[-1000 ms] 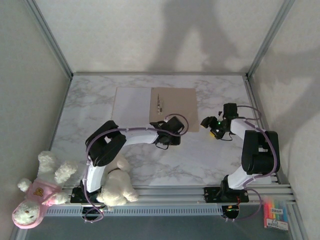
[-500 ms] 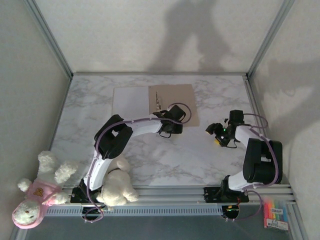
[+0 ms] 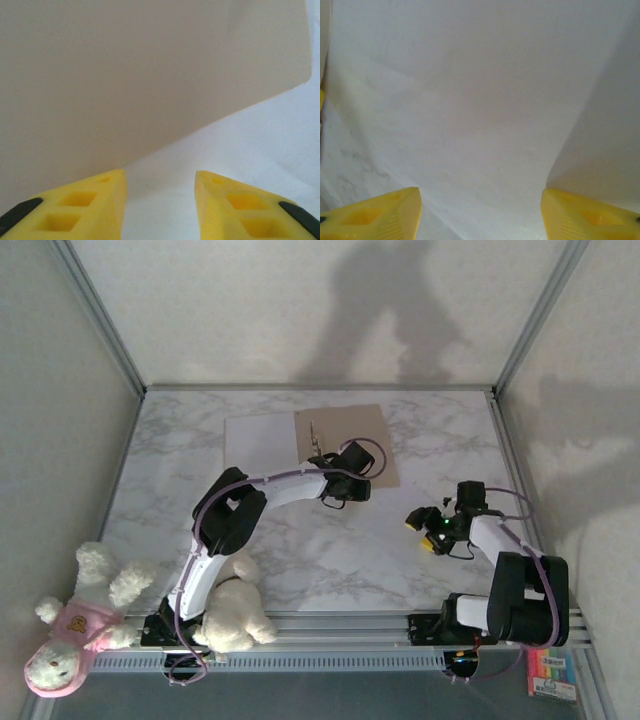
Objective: Put the files into the folder
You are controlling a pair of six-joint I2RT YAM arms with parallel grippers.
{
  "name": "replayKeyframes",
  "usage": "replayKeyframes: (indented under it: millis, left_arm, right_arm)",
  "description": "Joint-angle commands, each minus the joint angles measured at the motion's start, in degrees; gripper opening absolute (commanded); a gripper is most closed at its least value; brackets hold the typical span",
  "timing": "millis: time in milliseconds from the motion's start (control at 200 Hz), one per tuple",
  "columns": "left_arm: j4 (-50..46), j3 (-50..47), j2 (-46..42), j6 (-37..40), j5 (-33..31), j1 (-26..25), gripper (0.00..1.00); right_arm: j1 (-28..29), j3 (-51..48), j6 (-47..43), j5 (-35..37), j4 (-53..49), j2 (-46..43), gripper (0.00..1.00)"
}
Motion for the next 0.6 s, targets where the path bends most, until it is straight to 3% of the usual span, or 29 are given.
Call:
replayKeyframes:
  millis: [0,305,431,591]
  left_arm:
    - [-1.9,0.1,-4.2,-1.1,0.2,-1.1,0.45]
    - [6.2,-4.7,-6.8,-6.8,7.5,-6.0,0.44]
    - [9.7,-6.6,-6.4,-9.6,9.3,-8.4,0.43]
    - [12.5,-6.0,-3.9,-11.9,11.7,-12.3,0.36]
  right_arm:
    - [1.4,-0.5,0.1,-1.6,-3.8,-2.1,0.65]
    - [0.6,6.4,-0.7,3.1,-10.9,-9.8,0.65]
    - [-4.6,10.9,-2.2,7.8,-14.1,-10.6,0.65]
    - [-12.4,13.3,-1.0,6.9,-11.1,-10.5,0.69]
